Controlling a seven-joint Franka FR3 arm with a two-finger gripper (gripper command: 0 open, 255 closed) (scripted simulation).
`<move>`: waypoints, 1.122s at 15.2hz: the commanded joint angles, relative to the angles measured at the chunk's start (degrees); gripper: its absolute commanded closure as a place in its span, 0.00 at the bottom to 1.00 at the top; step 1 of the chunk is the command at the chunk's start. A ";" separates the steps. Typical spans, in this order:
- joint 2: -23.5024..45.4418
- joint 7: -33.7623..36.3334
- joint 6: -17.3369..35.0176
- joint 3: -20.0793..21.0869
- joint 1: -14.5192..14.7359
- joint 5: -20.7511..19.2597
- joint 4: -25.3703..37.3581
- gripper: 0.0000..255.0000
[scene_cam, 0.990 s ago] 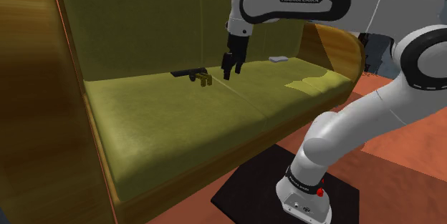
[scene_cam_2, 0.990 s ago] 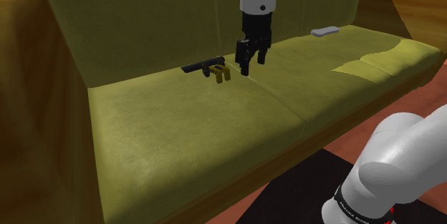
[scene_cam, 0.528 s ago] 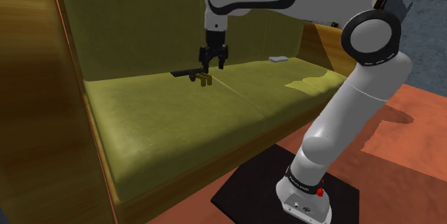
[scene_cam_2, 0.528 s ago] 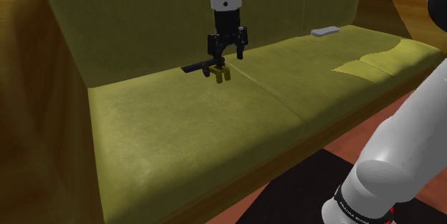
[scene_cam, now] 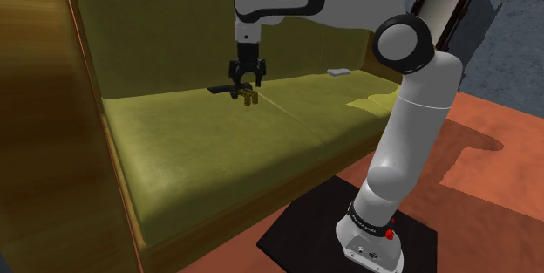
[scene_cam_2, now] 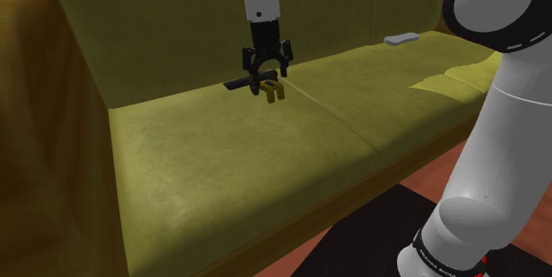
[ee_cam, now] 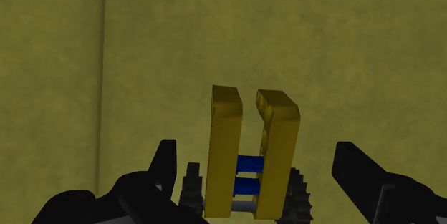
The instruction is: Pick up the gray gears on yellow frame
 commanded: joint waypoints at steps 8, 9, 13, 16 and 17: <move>0.38 -0.07 3.44 -0.01 0.01 -0.01 -3.09 1.00; 0.39 -0.06 3.44 -0.01 0.01 -0.01 -3.08 1.00; 0.38 -0.06 3.44 -0.01 0.01 -0.01 -3.09 1.00; 0.33 -0.07 3.47 -0.01 0.00 -0.01 -3.17 1.00; 0.30 -0.04 2.71 -0.01 0.00 -0.01 -2.44 1.00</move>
